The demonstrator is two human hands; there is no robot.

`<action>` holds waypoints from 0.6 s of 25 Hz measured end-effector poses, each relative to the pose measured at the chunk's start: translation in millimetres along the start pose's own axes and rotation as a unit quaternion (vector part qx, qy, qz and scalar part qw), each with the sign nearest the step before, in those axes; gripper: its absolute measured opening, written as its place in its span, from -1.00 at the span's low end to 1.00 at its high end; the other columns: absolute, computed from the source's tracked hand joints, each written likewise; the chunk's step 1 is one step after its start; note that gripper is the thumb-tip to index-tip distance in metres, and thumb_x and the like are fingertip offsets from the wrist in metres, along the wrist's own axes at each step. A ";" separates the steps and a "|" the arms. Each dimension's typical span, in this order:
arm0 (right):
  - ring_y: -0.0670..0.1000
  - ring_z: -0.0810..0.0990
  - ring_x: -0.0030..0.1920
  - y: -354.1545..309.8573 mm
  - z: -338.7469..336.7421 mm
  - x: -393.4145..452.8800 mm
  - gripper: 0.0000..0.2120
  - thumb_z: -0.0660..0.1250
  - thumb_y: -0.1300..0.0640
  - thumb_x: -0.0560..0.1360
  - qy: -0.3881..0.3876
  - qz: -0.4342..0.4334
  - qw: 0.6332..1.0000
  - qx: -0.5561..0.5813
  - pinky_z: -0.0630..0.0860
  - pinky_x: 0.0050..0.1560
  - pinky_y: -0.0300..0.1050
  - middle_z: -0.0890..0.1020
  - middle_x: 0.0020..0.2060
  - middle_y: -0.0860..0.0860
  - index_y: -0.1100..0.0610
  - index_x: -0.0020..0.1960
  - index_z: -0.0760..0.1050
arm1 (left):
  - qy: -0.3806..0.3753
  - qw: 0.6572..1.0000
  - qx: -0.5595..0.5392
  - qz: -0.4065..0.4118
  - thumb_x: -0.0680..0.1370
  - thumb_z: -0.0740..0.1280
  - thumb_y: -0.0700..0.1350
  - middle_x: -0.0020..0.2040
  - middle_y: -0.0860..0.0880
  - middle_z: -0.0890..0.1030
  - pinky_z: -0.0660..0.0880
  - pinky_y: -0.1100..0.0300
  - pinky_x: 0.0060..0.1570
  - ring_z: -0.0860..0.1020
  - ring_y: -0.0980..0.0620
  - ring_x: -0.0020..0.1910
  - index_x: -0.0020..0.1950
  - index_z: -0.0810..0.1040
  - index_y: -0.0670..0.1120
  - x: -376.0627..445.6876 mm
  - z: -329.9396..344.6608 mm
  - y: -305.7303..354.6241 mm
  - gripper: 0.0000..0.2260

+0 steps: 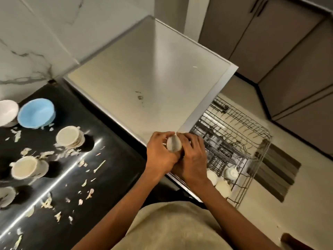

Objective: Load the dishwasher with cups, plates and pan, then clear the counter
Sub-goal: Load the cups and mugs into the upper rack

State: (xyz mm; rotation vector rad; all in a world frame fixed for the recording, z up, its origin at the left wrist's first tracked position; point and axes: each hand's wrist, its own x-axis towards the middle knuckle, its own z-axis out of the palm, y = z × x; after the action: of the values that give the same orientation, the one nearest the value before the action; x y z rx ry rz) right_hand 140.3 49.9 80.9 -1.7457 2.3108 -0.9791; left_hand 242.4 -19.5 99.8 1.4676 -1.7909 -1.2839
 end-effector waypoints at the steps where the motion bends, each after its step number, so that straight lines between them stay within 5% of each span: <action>1: 0.10 0.48 0.13 18.4 -6.5 -0.5 -0.33 0.57 0.02 0.24 0.014 0.027 0.999 0.014 0.49 0.08 -0.02 0.56 0.14 0.14 0.24 0.29 0.52 | -0.024 1.000 0.004 0.010 0.21 0.61 -0.14 0.08 0.07 0.57 0.61 0.20 0.00 0.61 0.16 -0.03 0.15 0.63 0.01 5.1 18.4 7.4 -0.48; 6: 0.09 0.51 0.10 100.9 -29.2 -7.7 -0.43 0.44 0.08 0.36 0.045 0.180 0.980 0.069 0.53 0.05 -0.02 0.55 0.12 0.13 0.23 0.32 0.45 | -0.131 0.991 -0.007 0.027 0.32 0.54 -0.29 0.07 0.11 0.61 0.59 0.12 0.14 0.62 0.15 0.04 0.16 0.65 -0.04 26.2 101.6 26.9 -0.58; 11: 0.09 0.52 0.12 178.1 -36.6 -28.9 -0.37 0.52 0.08 0.36 0.022 0.305 0.950 0.057 0.55 0.04 0.01 0.54 0.15 0.11 0.19 0.36 0.40 | -0.274 0.960 0.055 0.021 0.47 0.43 -0.33 0.37 -0.04 0.54 0.38 0.18 0.41 0.48 0.12 0.36 0.41 0.51 -0.11 32.1 187.6 25.2 -0.50; 15: 0.13 0.55 0.15 219.8 -27.2 -48.0 -0.32 0.50 0.06 0.37 -0.021 0.362 0.931 0.036 0.55 0.04 0.00 0.58 0.18 0.12 0.17 0.43 0.39 | -0.348 0.930 0.118 -0.025 0.51 0.36 -0.32 0.46 -0.03 0.44 0.38 0.30 0.34 0.45 0.09 0.39 0.44 0.47 -0.12 36.1 237.6 7.5 -0.51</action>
State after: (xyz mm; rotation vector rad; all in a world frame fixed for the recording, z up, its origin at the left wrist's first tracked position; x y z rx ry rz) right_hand -38.2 136.1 -28.9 -0.7385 2.5209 -0.8357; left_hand 31.7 30.8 -4.4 1.2581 -2.4339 -1.8268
